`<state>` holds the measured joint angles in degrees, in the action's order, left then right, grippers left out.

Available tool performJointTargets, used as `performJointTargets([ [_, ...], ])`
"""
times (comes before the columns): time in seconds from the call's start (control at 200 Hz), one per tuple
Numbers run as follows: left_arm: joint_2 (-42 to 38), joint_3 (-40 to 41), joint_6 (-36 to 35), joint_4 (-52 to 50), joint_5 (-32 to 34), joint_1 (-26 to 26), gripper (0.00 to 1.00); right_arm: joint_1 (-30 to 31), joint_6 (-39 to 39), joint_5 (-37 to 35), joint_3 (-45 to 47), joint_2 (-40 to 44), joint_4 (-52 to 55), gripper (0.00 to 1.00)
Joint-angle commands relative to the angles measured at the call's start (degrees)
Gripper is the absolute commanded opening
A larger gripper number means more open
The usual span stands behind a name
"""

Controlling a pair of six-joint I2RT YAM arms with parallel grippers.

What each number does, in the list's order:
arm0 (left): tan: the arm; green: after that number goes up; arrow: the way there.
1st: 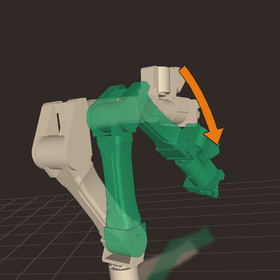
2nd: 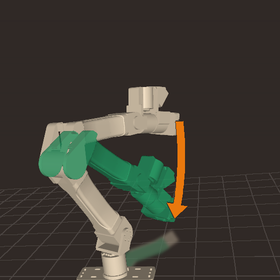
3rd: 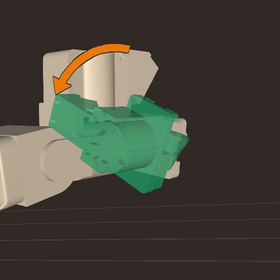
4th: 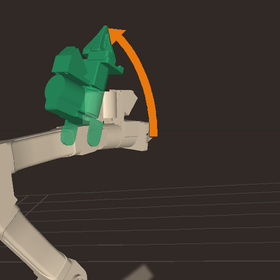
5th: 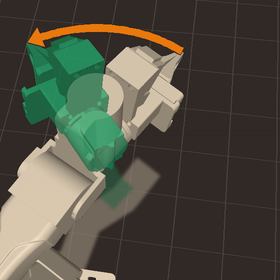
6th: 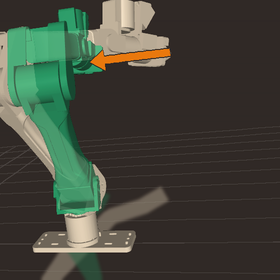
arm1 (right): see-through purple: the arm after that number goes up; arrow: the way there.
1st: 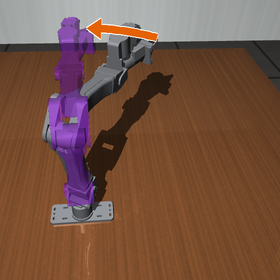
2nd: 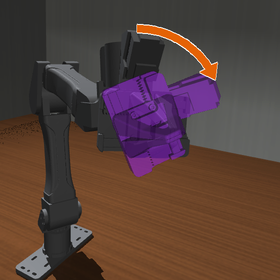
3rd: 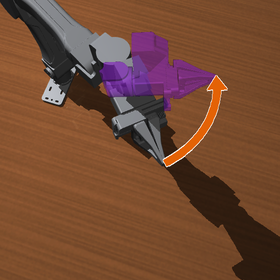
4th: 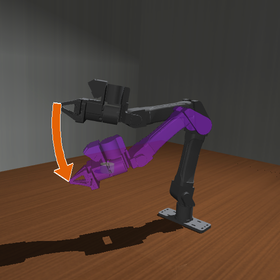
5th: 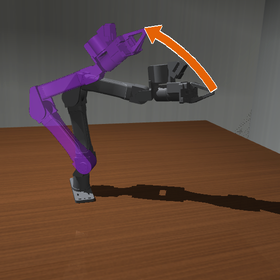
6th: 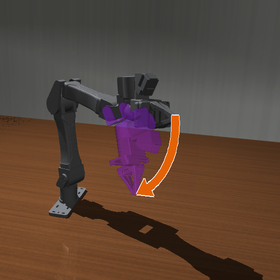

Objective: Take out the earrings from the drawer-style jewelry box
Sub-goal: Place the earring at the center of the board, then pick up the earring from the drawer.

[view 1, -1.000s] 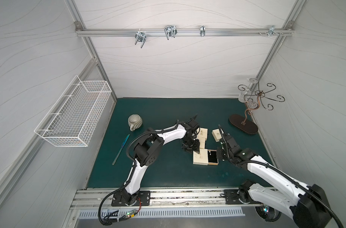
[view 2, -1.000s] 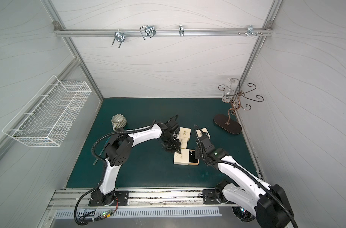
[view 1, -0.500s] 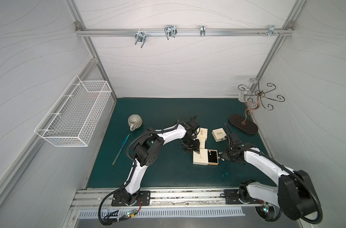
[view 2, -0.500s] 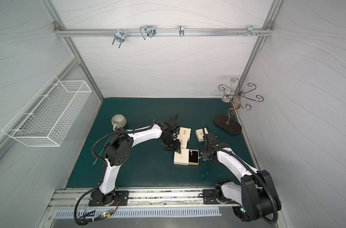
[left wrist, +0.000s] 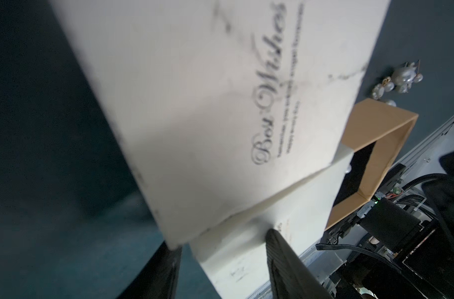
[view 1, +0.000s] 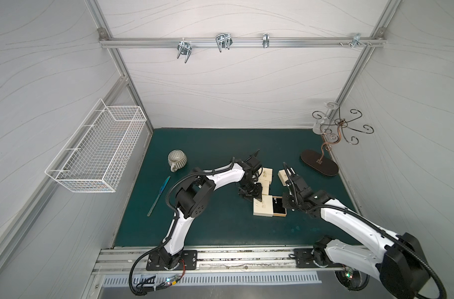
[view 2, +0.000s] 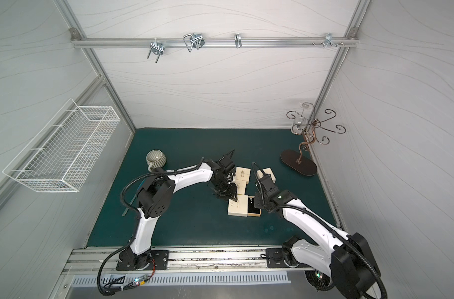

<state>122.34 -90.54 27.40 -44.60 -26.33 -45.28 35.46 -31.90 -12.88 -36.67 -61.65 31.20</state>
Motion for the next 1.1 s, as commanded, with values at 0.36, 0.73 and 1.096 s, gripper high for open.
performJointTargets([
  [0.36,4.5,1.0,-0.6,-2.7,7.6,-1.0,0.54,1.7,2.6,5.2,-3.9,-11.6,-4.2,0.31],
  [0.73,4.9,0.6,-0.8,-3.0,7.5,-1.0,0.54,2.6,3.3,6.5,-5.1,-17.2,-5.6,0.29],
  [1.096,5.3,0.3,-1.0,-3.3,7.1,-1.0,0.54,3.3,3.4,4.9,-4.1,-17.4,-5.4,0.1],
])
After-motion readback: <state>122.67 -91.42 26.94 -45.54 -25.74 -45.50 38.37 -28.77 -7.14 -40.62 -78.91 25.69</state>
